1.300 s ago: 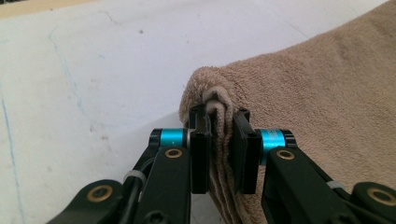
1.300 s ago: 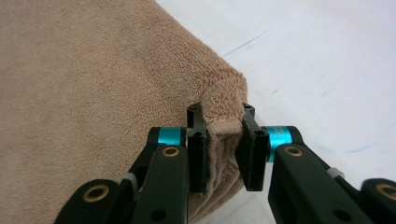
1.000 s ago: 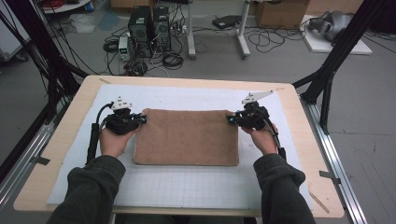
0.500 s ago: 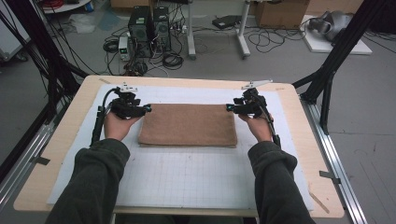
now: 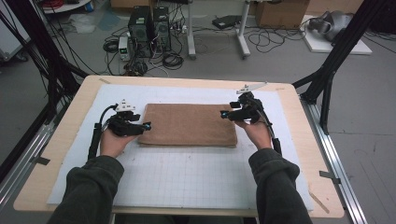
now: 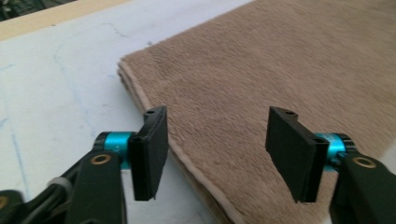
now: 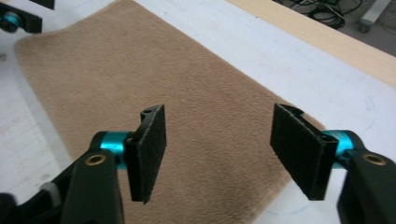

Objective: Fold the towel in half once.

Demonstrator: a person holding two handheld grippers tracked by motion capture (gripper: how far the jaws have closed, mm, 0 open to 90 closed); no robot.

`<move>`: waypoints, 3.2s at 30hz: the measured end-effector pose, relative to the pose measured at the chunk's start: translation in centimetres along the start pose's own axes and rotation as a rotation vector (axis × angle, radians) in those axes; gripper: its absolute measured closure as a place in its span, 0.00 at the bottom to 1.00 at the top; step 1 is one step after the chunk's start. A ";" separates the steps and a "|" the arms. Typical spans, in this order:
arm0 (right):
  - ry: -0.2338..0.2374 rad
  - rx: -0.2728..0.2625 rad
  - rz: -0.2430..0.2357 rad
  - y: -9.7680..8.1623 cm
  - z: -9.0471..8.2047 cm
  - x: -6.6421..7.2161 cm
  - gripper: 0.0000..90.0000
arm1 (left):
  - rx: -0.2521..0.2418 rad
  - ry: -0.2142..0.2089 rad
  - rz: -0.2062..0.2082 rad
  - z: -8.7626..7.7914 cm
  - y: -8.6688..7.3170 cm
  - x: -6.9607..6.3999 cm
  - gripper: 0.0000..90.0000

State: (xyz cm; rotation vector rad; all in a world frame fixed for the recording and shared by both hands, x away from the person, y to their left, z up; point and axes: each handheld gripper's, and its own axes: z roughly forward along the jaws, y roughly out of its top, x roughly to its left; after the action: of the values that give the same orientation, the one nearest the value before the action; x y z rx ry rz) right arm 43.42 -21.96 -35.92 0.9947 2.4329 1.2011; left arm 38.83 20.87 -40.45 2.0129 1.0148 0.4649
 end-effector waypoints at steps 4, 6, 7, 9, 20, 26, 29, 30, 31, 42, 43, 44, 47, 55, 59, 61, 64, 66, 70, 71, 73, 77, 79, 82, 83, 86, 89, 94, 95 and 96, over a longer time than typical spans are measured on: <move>-0.004 -0.034 -0.004 -1.2 -0.2 1.1 0.33 | -0.024 -0.015 -0.003 -0.7 -0.5 -0.2 0.36; -0.003 -0.032 -0.003 -1.8 -0.2 1.5 0.33 | -0.024 -0.018 -0.001 -1.1 -0.8 -0.3 0.35; -0.003 -0.035 -0.005 -2.1 -0.3 1.7 0.32 | -0.023 -0.021 -0.003 -1.2 -0.9 -0.4 0.34; -0.002 -0.031 0.004 -2.5 -0.3 1.8 0.28 | -0.020 -0.026 -0.001 -1.4 -1.1 -0.5 0.33; -0.001 -0.062 0.027 -4.0 -1.0 2.2 0.17 | -0.038 -0.050 0.014 -2.1 -1.1 -1.3 0.20; -0.005 -0.091 0.023 -4.6 -1.9 2.8 0.14 | -0.038 -0.068 0.025 -2.7 -1.1 -1.9 0.13; -0.003 -0.090 0.017 -5.1 -2.3 3.0 0.14 | -0.043 -0.067 0.019 -3.0 -1.6 -2.0 0.09; 0.001 -0.090 0.021 -5.3 -2.4 3.0 0.14 | -0.039 -0.068 0.012 -3.1 -1.8 -1.9 0.08; 0.003 -0.091 0.025 -5.5 -2.5 3.1 0.14 | -0.042 -0.070 0.009 -3.3 -2.0 -1.9 0.08; 0.004 -0.091 0.002 -7.8 -3.9 3.6 0.13 | -0.064 -0.072 0.001 -5.2 -4.1 -2.2 0.07; -0.002 -0.089 -0.010 -8.0 -4.1 3.7 0.13 | -0.066 -0.070 0.003 -5.3 -4.3 -2.3 0.07; 0.002 -0.089 -0.010 -8.2 -4.3 3.8 0.13 | -0.067 -0.071 0.004 -5.5 -4.4 -2.4 0.07; -0.001 -0.095 -0.018 -8.7 -4.9 4.0 0.13 | -0.070 -0.079 0.008 -5.7 -4.7 -2.7 0.07; -0.001 -0.118 -0.003 -10.4 -6.2 4.1 0.13 | -0.066 -0.091 0.010 -6.4 -5.7 -3.4 0.07; -0.008 -0.119 -0.005 -11.6 -6.9 4.2 0.13 | -0.071 -0.097 0.007 -6.7 -6.2 -3.7 0.07; -0.020 -0.118 -0.007 -12.0 -7.3 4.2 0.13 | -0.071 -0.096 0.002 -6.9 -6.5 -3.8 0.07; -0.022 -0.120 -0.006 -12.7 -7.8 4.4 0.13 | -0.072 -0.092 0.005 -7.2 -6.9 -3.9 0.07; -0.024 -0.122 -0.005 -13.1 -8.0 4.5 0.13 | -0.073 -0.090 0.005 -7.4 -7.0 -3.9 0.07; -0.030 -0.131 -0.001 -13.8 -8.4 4.7 0.13 | -0.073 -0.086 -0.003 -7.8 -7.5 -3.8 0.07; -0.029 -0.130 0.000 -14.0 -8.5 4.8 0.13 | -0.080 -0.089 -0.005 -8.0 -7.6 -3.8 0.07; -0.031 -0.129 0.004 -14.3 -8.6 4.8 0.13 | -0.076 -0.082 0.002 -8.2 -7.7 -3.9 0.07; -0.026 -0.127 0.019 -15.1 -8.8 5.0 0.13 | -0.078 -0.084 -0.003 -8.7 -8.3 -3.9 0.07; -0.017 -0.134 0.024 -15.3 -8.9 5.2 0.13 | -0.079 -0.086 -0.010 -8.9 -8.5 -3.9 0.07; -0.001 -0.153 0.035 -15.5 -9.0 5.4 0.13 | -0.075 -0.082 -0.007 -9.1 -8.9 -4.1 0.07; -0.008 -0.149 0.022 -15.5 -9.0 5.5 0.13 | -0.076 -0.080 -0.003 -9.1 -9.1 -4.2 0.07; -0.002 -0.146 0.021 -15.6 -9.2 5.9 0.13 | -0.081 -0.077 -0.008 -9.5 -9.5 -4.4 0.07; -0.007 -0.155 0.010 -15.8 -9.5 6.1 0.13 | -0.087 -0.075 -0.016 -9.8 -10.0 -4.5 0.07; -0.008 -0.163 0.007 -16.1 -9.8 6.6 0.13 | -0.096 -0.076 -0.022 -10.2 -10.5 -4.7 0.07; -0.007 -0.162 0.003 -16.1 -9.8 6.7 0.13 | -0.097 -0.077 -0.025 -10.3 -10.6 -4.8 0.07; -0.011 -0.161 0.002 -16.1 -9.9 6.8 0.13 | -0.100 -0.078 -0.023 -10.4 -10.7 -4.9 0.07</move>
State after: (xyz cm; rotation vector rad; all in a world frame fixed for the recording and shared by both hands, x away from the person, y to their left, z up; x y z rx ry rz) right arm 26.06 -30.18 -41.69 0.9539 2.2853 1.3633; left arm 24.13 25.84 -42.62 1.9136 0.9485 0.4138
